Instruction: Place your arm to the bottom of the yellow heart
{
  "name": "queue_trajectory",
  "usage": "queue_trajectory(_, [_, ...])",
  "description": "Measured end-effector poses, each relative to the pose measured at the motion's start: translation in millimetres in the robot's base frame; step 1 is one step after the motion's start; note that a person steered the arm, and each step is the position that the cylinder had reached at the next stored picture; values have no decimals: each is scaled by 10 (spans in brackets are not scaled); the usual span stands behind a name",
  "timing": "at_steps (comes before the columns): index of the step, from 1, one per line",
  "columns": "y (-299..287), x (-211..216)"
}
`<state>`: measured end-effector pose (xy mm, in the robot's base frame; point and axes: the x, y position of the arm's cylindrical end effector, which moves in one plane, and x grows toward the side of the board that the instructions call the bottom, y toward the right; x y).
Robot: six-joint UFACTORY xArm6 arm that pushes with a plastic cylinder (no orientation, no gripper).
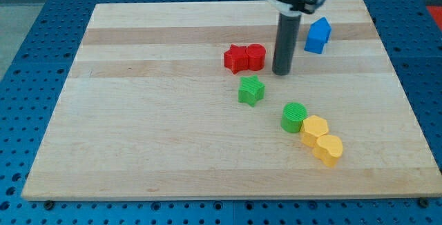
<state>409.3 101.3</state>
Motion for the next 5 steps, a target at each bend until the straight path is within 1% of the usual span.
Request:
queue_trajectory(1, [261, 361])
queue_trajectory(2, [308, 660])
queue_trajectory(3, [308, 863])
queue_trajectory(4, [462, 871])
queue_trajectory(5, [853, 917])
